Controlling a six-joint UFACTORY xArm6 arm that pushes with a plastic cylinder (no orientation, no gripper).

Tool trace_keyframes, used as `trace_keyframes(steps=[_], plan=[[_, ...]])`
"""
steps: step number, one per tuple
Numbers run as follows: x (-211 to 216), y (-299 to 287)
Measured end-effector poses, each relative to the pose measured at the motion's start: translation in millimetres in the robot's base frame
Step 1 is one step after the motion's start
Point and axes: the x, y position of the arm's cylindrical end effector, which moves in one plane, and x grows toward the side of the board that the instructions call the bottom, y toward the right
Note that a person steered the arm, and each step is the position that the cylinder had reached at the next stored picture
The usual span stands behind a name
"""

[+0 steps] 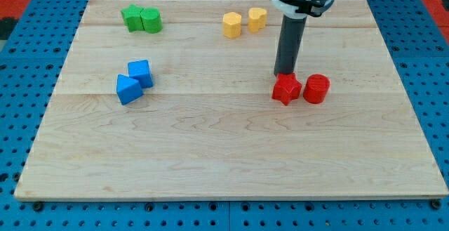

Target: Push red circle right to the red star

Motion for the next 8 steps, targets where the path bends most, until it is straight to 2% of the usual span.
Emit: trace_keyframes(steps=[3, 5, 6, 8], plan=[[17, -1], [-20, 11], [-20, 35], [-6, 35]])
